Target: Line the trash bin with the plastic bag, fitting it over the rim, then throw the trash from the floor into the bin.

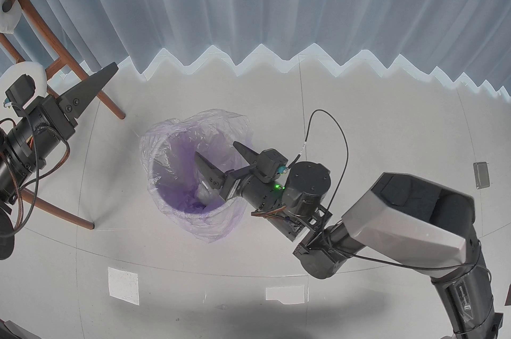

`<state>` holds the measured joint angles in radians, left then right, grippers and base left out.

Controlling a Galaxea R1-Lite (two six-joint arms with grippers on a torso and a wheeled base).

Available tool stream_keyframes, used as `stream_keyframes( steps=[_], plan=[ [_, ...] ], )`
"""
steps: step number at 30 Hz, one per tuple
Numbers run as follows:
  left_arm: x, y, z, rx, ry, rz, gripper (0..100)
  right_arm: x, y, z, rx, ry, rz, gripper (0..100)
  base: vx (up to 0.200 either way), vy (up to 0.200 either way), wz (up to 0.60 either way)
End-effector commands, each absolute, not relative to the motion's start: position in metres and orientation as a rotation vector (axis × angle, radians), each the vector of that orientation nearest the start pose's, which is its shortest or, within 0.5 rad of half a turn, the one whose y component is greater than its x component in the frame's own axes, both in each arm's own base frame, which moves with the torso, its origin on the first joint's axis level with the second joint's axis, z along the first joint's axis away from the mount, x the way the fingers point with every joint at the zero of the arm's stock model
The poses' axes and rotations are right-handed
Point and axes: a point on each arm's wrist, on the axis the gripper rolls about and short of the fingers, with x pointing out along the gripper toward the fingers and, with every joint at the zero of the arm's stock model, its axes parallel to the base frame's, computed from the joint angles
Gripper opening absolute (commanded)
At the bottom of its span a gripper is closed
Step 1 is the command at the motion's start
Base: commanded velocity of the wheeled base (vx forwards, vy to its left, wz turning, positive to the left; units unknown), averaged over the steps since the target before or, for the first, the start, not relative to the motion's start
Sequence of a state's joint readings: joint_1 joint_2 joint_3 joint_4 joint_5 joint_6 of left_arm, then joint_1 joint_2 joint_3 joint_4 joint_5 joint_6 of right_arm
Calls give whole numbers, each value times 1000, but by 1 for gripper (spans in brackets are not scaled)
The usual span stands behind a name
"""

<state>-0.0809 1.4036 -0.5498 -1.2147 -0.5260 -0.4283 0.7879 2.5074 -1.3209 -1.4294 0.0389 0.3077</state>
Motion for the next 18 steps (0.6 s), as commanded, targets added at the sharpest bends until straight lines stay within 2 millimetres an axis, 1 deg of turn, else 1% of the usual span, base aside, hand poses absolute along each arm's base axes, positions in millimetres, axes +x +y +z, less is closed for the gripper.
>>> stream_keyframes(
  steps=[1,2,4,5,6,7,8,9,10,12,15,18],
  plan=[
    [214,-27,250,-329,-227,-659,100,307,291,124,378,-132,821,100,0,0,0],
    [213,-27,249,-330,-224,-659,100,297,276,134,373,-122,809,100,0,0,0],
    [213,-28,249,-329,-223,-661,100,290,258,143,367,-116,783,100,0,0,0],
    [213,-28,249,-329,-223,-660,100,284,240,150,350,-122,744,100,0,0,0],
    [213,-28,249,-329,-223,-660,100,282,233,154,339,-130,725,100,0,0,0],
    [213,-27,249,-328,-226,-656,100,277,214,159,299,-141,668,100,0,0,0],
    [213,-26,250,-327,-229,-655,100,276,205,159,282,-142,638,100,0,0,0],
    [212,-25,250,-326,-232,-646,100,271,187,159,241,-137,588,100,0,0,0],
    [209,-22,253,-321,-246,-634,100,262,169,157,204,-121,549,100,0,0,0],
    [197,-17,260,-308,-274,-621,100,242,144,151,164,-73,509,100,0,0,0],
    [181,-15,265,-294,-273,-607,100,211,118,145,148,-27,457,100,0,0,0],
    [169,-5,267,-274,-213,-532,100,192,92,150,151,-44,374,100,0,0,0]
  ],
)
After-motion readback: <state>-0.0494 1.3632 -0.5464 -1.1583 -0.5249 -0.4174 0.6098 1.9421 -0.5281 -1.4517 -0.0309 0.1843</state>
